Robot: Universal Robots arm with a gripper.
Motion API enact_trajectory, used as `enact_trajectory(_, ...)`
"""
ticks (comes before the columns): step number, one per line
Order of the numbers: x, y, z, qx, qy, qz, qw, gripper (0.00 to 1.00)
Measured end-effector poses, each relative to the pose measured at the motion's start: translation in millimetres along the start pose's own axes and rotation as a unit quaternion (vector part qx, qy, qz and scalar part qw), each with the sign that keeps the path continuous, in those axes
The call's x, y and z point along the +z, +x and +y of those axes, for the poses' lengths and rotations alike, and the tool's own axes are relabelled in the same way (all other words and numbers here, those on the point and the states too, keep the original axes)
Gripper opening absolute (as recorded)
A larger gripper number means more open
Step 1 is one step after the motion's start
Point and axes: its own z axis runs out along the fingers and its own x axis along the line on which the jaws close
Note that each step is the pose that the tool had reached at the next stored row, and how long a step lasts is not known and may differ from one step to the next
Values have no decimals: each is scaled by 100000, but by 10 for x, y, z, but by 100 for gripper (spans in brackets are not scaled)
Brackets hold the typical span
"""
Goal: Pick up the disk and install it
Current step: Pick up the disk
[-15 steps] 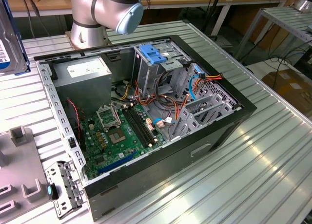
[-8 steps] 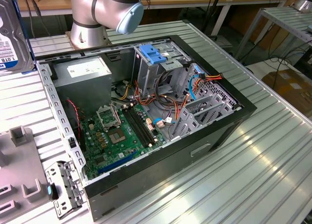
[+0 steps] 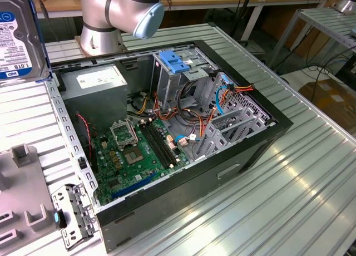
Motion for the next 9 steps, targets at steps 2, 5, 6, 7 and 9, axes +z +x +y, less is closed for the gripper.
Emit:
enact_trajectory(2,1,2,-32,2,1,-1,100000,37)
enact_trajectory(5,2,4,-80,5,1,0,100000,37)
enact_trajectory(6,2,5,-98,3,2,-1,100000,37)
enact_trajectory(7,2,6,-114,4,-3,2,100000,37)
enact_trajectory(9,3,8,-165,1,-2,1,100000,37)
